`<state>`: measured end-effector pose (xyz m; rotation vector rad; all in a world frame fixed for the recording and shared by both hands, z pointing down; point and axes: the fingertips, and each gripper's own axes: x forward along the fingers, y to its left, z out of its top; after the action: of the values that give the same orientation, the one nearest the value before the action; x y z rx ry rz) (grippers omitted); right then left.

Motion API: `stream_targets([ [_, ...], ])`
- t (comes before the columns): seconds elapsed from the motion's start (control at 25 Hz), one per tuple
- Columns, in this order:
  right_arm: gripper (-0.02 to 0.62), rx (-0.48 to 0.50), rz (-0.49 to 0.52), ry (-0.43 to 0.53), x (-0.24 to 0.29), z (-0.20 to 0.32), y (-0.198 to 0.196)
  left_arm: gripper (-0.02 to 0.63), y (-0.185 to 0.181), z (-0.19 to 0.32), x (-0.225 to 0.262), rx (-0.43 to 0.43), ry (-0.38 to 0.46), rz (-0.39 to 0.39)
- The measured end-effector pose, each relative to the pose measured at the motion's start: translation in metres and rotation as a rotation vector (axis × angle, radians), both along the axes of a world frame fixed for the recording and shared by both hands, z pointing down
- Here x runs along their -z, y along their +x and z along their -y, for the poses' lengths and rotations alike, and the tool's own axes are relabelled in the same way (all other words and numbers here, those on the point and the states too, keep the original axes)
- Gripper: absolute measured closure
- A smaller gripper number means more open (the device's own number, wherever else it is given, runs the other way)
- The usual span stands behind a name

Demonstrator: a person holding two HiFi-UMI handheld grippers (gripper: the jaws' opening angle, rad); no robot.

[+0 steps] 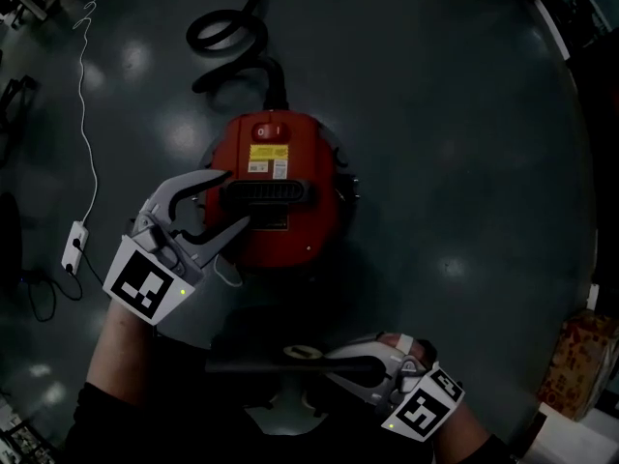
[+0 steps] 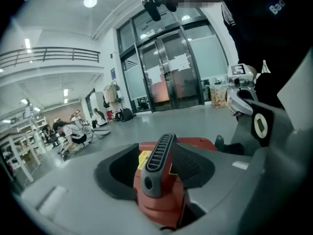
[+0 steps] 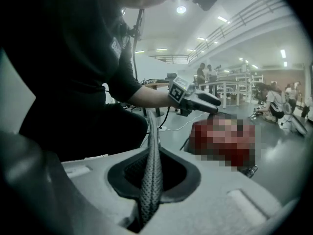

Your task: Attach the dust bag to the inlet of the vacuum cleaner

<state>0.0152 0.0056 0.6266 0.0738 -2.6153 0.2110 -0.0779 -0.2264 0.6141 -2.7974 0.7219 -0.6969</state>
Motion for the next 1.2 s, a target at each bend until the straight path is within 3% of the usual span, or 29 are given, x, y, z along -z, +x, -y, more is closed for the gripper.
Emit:
stream_targets([
  [0.12, 0.568, 0.025, 0.003, -0.001, -0.011, 0.004, 0.003, 0.4, 0.0, 0.004, -0.01, -0.04, 0.036, 0.031],
  [0.32, 0.569, 0.048, 0.006, 0.011, -0.024, 0.011, 0.006, 0.396, 0.002, 0.006, -0.014, -0.054, 0.067, -0.049],
  [0.52, 0.569, 0.038, -0.013, 0.02, -0.04, 0.02, 0.011, 0.419, 0.001, 0.006, -0.019, -0.126, 0.083, -0.053],
  [0.8, 0.569, 0.057, -0.029, 0.007, -0.05, 0.028, 0.014, 0.434, 0.0, 0.007, -0.022, -0.154, 0.071, -0.08],
  [1.2, 0.569, 0.102, -0.087, 0.089, -0.073, 0.036, 0.013, 0.431, 0.002, 0.008, -0.02, -0.135, 0.078, -0.121],
])
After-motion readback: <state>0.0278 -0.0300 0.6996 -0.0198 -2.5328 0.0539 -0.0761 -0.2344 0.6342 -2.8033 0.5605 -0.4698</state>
